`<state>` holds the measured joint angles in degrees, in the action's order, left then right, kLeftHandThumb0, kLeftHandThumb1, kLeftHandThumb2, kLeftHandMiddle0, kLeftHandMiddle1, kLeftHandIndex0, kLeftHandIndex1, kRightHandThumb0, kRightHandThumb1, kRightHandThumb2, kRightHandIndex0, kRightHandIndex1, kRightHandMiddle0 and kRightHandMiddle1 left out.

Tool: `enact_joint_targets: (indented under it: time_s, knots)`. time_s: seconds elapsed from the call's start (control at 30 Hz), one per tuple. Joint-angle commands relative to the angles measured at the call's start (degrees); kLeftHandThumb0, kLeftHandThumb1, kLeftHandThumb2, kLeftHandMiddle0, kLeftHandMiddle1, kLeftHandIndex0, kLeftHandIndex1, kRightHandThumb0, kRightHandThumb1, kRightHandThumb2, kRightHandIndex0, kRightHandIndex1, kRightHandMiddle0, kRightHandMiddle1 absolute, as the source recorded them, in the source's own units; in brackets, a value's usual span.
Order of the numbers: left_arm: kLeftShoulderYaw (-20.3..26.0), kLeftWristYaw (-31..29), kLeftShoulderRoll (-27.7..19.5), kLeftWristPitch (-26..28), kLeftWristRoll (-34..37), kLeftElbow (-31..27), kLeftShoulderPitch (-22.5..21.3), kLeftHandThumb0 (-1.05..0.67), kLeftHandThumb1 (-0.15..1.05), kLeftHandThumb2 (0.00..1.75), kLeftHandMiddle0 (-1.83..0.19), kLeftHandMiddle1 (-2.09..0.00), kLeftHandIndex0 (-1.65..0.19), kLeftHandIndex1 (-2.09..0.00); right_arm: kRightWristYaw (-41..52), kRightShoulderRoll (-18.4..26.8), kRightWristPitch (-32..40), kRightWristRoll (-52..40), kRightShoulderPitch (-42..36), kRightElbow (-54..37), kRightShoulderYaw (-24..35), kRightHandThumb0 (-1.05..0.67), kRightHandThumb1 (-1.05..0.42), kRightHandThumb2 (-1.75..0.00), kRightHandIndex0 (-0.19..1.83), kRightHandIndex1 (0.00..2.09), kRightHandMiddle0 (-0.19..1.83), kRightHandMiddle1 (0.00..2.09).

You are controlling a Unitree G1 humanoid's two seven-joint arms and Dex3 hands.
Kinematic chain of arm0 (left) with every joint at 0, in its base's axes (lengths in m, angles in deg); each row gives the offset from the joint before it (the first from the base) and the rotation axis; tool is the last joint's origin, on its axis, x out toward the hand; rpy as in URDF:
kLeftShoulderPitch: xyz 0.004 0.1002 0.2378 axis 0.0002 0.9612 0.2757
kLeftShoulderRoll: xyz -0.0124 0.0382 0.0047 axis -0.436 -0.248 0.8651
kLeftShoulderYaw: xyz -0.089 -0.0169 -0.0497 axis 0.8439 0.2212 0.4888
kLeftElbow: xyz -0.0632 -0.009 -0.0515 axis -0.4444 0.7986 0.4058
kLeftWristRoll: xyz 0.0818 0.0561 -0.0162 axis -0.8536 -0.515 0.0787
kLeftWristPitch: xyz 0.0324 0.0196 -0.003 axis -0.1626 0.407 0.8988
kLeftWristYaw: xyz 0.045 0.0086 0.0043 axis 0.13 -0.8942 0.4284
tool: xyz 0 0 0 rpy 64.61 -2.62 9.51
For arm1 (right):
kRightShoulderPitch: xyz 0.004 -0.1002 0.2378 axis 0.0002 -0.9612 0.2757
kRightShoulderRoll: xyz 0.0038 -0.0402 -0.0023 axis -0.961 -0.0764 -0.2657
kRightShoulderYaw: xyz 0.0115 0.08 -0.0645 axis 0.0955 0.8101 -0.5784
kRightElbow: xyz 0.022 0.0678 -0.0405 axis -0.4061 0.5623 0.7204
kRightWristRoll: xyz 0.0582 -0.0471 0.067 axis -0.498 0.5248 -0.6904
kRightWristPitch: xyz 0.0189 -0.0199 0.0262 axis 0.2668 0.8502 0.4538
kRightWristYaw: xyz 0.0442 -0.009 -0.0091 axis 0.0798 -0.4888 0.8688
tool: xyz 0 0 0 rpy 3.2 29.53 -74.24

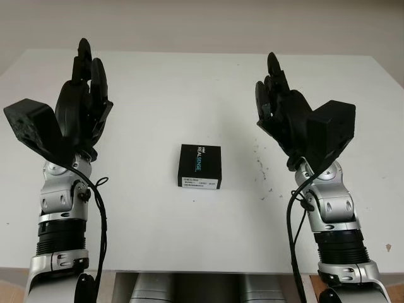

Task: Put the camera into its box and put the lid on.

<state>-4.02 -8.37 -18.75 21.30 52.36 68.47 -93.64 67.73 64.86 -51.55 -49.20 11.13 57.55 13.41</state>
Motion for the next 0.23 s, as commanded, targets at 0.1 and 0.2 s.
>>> enact_joint_targets:
  time_s: [0.1,0.2]
  knots:
    - [-1.4,0.5,0.3,-2.9,-1.2,0.9,1.7,-0.75,1.05,0.65,0.19,0.0,0.19,0.0,-0.3,-0.2,1.1,-1.6,0.8,0.6,1.7,-0.78,-1.05,-0.74,-0.19,0.0,-0.19,0.0]
    - [-1.9,0.5,0.3,-2.8,-1.2,0.8,2.6,-0.77,1.05,0.63,0.19,0.0,0.19,0.0,-0.9,-0.5,1.5,-2.3,0.9,0.6,2.2,-0.77,-1.05,-0.74,-0.19,0.0,-0.19,0.0]
